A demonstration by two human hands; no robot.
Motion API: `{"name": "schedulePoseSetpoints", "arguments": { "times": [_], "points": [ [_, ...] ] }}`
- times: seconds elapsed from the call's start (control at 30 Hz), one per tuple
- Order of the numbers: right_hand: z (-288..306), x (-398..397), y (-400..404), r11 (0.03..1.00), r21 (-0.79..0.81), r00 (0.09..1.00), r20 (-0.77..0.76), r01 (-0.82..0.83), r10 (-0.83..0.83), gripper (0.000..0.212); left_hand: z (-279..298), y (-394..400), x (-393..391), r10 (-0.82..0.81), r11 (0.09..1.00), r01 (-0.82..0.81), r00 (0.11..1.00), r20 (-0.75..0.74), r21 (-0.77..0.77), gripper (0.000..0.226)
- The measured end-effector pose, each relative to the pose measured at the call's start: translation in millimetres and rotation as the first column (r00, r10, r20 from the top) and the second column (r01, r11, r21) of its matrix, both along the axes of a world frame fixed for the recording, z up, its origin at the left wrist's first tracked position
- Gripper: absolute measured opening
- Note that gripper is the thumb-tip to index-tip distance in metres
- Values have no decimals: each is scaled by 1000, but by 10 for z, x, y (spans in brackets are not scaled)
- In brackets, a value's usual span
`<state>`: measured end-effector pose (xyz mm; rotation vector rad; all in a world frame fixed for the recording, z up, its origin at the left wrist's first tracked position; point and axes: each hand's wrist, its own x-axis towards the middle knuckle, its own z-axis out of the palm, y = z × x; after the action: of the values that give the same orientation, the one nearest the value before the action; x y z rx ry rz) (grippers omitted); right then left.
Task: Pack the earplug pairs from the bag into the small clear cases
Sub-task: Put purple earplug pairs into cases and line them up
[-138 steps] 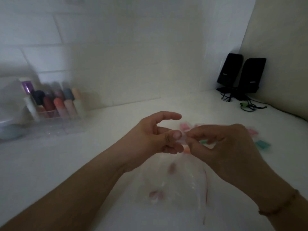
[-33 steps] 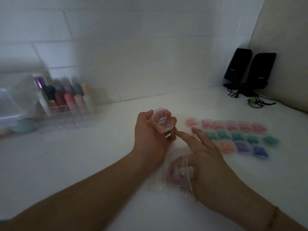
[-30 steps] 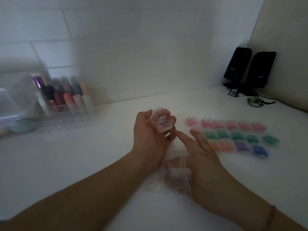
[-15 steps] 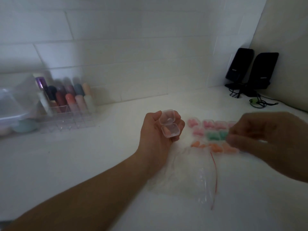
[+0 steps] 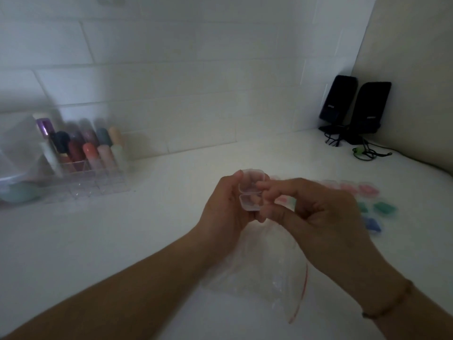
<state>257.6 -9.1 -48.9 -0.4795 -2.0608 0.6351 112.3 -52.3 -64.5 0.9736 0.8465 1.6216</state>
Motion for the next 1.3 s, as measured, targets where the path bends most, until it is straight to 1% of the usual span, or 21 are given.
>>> {"name": "schedulePoseSetpoints", "arguments": {
  "times": [0.1,0.2,0.33,0.4,0.5,0.7,0.8,0.87,0.97,1.07,1.13,1.2,1.27,1.3],
  "points": [
    [-4,4,30,998,-53,998,-63,-31,28,12,-2,-4,15,-4,999,5,1000,-19,43,30],
    [17,28,2,998,-4,995,-80,-61,61,11,14,-6,4,-28,989,33,999,-38,142,29],
    [57,39,-47,997,32,991,-112,-74,78,14,29,-18,-39,45,980,-47,999,12,194,30],
    [59,37,-63,997,42,992,-107,-61,65,13,15,-15,-37,87,974,-80,996,-23,210,29],
    [57,33,-77,998,65,995,-94,-22,28,13,11,-19,1,91,967,-67,992,-89,244,32],
    [44,10,-86,997,68,996,-84,-31,36,12,-10,-10,-1,92,968,-65,990,-105,241,31],
    [47,-11,-87,991,119,993,-89,-63,73,13,-35,-11,7,73,970,-43,990,-118,239,33],
    [48,-20,-83,989,143,992,-112,-36,53,15,-42,-10,10,50,970,-15,989,-138,243,33],
    [52,-16,-65,991,129,992,-124,19,-2,16,-43,-6,7,28,969,13,986,-164,248,32],
    [23,-13,-43,995,96,999,-43,7,-3,22,-54,-8,1,31,969,18,981,-194,247,33],
    [13,-13,-37,998,70,1000,13,8,-9,21,-59,-6,-6,24,972,24,979,-201,234,36],
    [29,-1,-42,997,76,999,32,7,-9,22,-53,-3,-8,17,974,28,980,-198,226,36],
    [67,32,-38,994,91,998,-25,54,-52,15,-39,2,-3,33,977,8,982,-188,212,36],
    [89,60,-23,994,55,992,-87,91,-86,10,-34,4,-1,49,979,-10,981,-190,204,36]
  ]
}}
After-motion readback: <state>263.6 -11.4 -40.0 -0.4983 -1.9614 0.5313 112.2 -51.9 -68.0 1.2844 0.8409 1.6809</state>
